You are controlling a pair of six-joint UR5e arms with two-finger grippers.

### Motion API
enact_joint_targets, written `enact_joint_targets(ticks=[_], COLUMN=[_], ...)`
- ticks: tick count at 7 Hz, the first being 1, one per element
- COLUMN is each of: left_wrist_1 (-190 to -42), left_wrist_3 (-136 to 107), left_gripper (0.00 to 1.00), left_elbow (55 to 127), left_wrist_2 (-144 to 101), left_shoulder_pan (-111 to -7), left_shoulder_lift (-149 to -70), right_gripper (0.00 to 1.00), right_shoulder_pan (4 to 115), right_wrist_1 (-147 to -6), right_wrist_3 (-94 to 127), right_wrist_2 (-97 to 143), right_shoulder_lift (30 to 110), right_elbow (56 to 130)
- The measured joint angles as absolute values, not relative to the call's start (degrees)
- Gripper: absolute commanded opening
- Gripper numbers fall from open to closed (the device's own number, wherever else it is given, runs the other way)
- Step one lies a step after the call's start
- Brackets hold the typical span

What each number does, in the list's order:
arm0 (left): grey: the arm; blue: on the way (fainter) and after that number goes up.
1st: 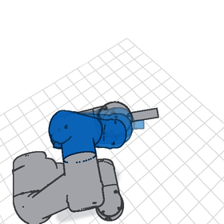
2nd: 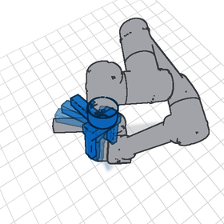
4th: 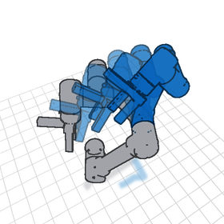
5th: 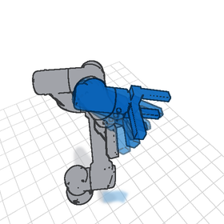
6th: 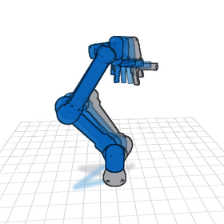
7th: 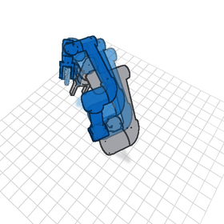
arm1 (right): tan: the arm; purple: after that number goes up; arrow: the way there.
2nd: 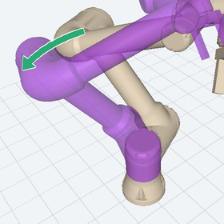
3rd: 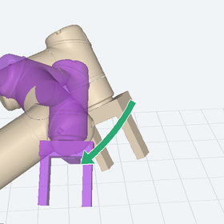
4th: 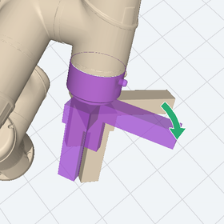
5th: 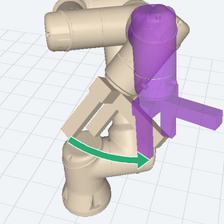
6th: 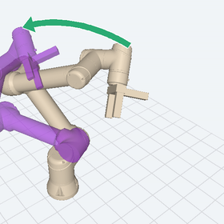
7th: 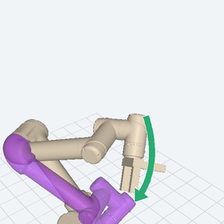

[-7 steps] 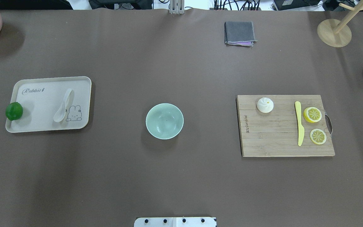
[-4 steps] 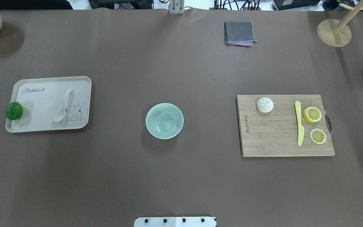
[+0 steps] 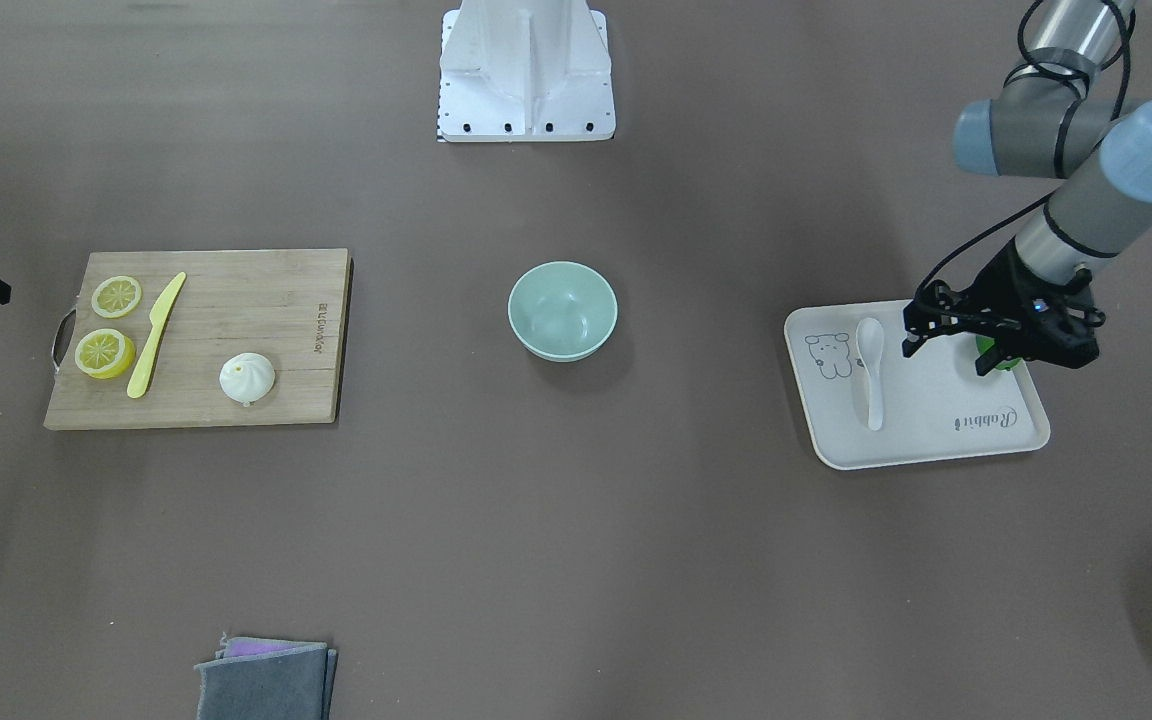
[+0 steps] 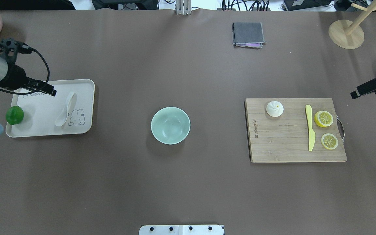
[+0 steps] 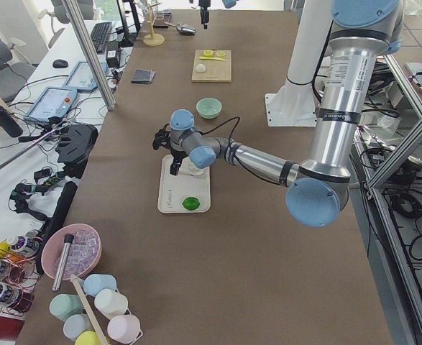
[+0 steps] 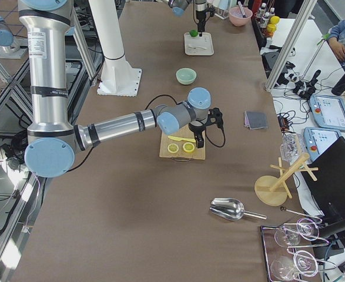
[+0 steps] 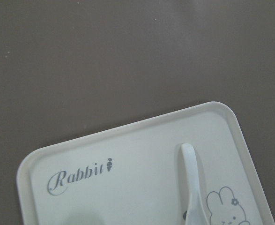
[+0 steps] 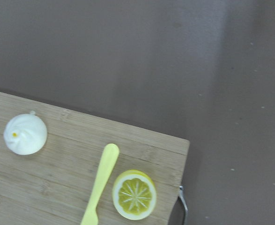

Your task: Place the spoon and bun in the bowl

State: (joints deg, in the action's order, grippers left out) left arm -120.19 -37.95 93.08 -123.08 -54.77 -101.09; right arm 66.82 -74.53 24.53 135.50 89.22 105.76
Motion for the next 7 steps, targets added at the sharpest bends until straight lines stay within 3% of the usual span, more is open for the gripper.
enact_joint_targets(ticks=[2, 3, 4, 5, 7], left_wrist_1=[-120.5, -120.7, -120.8, -120.8, -120.8], left_wrist_3=[-37.9, -37.8, -37.8, -37.8, -38.0], left_gripper=[0.66, 0.56, 0.35, 0.06, 0.00], left_elbow=[89.0, 87.7, 86.7, 86.2, 86.2], left_wrist_2=[-121.5, -121.2, -120.6, -120.1, -119.8], left_shoulder_pan=[-51.5, -50.7, -50.0, -49.4, -48.9], left_shoulder_lift=[-103.9, -104.2, -104.5, -104.7, -104.8], right_gripper=[0.88, 0.86, 0.86, 0.79, 0.55], right_shoulder_pan=[60.8, 58.9, 57.2, 56.0, 54.9], right_wrist_1=[-74.5, -74.5, -74.5, -74.5, -74.5], right_wrist_3=[30.7, 32.2, 32.7, 32.9, 32.9], right_wrist_2=[131.7, 130.5, 129.5, 128.6, 128.0], right_shoulder_lift=[85.9, 84.9, 84.1, 83.5, 82.8], right_elbow=[106.2, 106.2, 106.2, 106.2, 106.1])
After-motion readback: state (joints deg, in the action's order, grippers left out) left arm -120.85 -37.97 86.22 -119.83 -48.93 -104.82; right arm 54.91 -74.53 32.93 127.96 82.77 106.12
